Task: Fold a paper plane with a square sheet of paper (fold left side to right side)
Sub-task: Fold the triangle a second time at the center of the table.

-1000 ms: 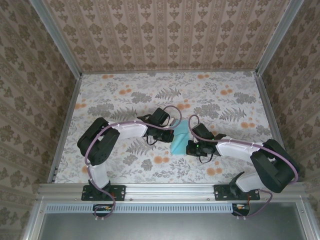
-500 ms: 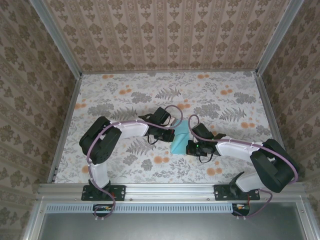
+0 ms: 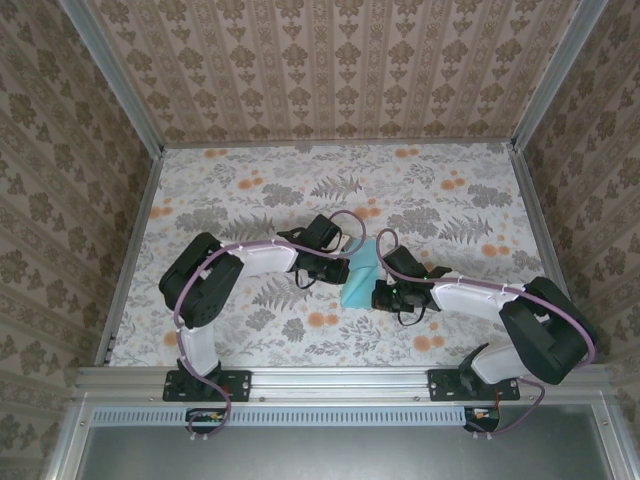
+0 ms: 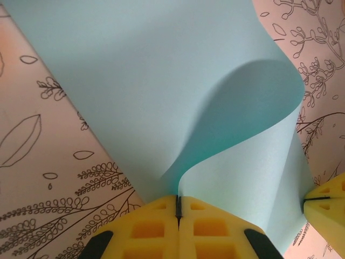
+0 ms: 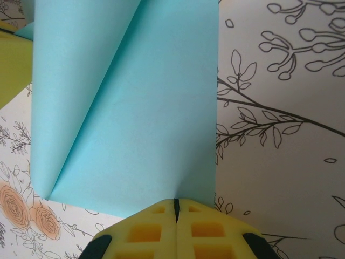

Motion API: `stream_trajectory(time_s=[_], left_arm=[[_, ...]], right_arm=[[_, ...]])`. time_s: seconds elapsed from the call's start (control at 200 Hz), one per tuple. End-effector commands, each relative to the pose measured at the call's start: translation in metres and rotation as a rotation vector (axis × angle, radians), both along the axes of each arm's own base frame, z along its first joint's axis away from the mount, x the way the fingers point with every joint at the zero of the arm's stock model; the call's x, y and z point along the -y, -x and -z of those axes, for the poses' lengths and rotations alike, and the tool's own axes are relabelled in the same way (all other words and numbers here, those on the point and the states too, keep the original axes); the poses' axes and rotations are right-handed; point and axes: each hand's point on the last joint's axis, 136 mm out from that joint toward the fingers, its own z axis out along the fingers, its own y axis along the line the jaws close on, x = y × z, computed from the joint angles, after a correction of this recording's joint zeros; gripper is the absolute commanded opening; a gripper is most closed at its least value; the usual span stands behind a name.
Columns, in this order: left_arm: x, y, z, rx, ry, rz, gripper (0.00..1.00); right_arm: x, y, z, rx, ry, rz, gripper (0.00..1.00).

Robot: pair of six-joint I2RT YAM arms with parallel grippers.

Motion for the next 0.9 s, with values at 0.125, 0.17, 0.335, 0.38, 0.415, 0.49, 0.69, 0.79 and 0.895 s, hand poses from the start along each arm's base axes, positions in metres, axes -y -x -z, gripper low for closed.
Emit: stream_trajectory(time_s=[0.125, 0.17, 0.335, 0.38, 0.415, 0.49, 0.69, 0.79, 0.895], left_arm=[[-0.0091, 0.0031, -0.0049, 0.01, -0.015, 0.002, 0.04], [-0.0095, 0.0028, -0.0052, 0.012, -0.015, 0.0, 0.04], [-0.0108, 0.0024, -0.0072, 0.02, -0.015, -0.003, 0.04], [-0.0104, 0.002, -0.0083, 0.024, -0.013, -0.002, 0.04], [-0.0106, 0.0019, -0.0086, 0.026, -0.012, -0.004, 0.04], [-0.0109, 0.0013, -0.0101, 0.031, -0.011, -0.003, 0.04], [-0.0118, 0.002, -0.0087, 0.03, -0.016, -0.004, 0.04], [-0.0111, 0.0028, -0.0052, 0.019, -0.019, -0.001, 0.04], [-0.0121, 0.0029, -0.0029, 0.015, -0.028, -0.001, 0.04]], right_arm=[[0.0199, 0.0231, 0.0241, -0.1, 0.11, -0.01, 0.0], [0.0201, 0.0233, 0.0242, -0.102, 0.111, -0.009, 0.0], [0.0212, 0.0239, 0.0239, -0.104, 0.116, -0.009, 0.0], [0.022, 0.024, 0.024, -0.104, 0.12, -0.009, 0.0], [0.0225, 0.0244, 0.0243, -0.106, 0.122, -0.008, 0.0], [0.0224, 0.024, 0.0235, -0.103, 0.122, -0.008, 0.0], [0.0228, 0.0242, 0.0236, -0.105, 0.124, -0.009, 0.0], [0.0228, 0.0247, 0.0239, -0.106, 0.126, -0.012, 0.0], [0.0231, 0.0247, 0.0236, -0.106, 0.125, -0.01, 0.0]])
